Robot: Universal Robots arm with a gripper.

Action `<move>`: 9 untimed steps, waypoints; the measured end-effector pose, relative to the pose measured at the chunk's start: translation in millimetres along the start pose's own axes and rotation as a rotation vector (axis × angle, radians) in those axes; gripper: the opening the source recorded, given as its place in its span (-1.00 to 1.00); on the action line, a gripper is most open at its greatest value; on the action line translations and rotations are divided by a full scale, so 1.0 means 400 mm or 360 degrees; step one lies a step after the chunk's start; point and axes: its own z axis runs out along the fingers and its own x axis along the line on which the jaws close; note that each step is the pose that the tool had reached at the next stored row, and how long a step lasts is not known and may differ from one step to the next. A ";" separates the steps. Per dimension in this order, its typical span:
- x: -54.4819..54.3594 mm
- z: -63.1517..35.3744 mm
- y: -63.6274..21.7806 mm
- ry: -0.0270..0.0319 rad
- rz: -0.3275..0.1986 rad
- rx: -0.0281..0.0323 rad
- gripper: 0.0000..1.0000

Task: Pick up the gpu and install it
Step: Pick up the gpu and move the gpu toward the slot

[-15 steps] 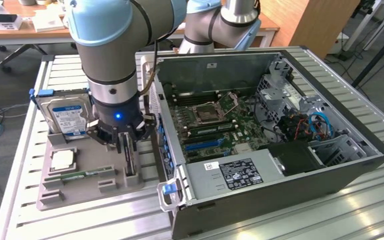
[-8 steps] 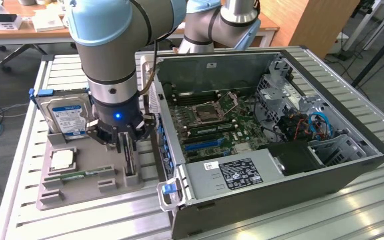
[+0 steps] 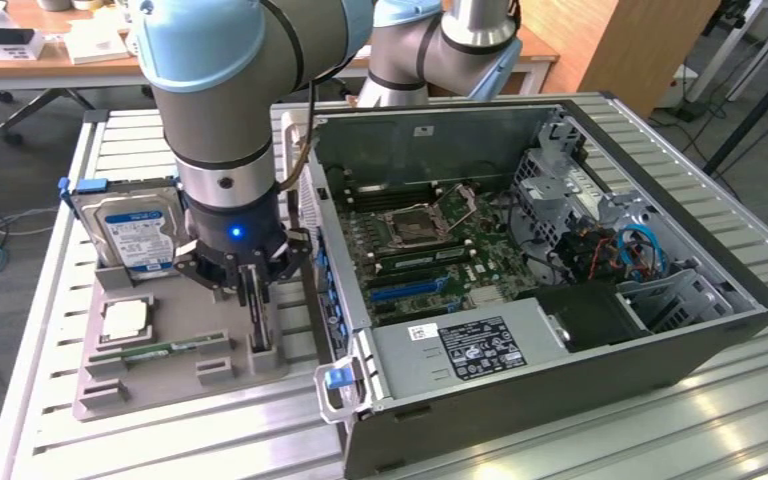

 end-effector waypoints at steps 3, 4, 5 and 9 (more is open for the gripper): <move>0.000 0.000 0.000 0.00000 0.0000 0.00001 -0.36; 0.000 0.000 0.000 -0.00001 0.0000 0.00000 -0.36; 0.000 0.000 0.000 0.00000 0.0000 0.00000 -0.36; 0.000 0.000 0.000 -0.00001 0.0000 0.00001 -0.36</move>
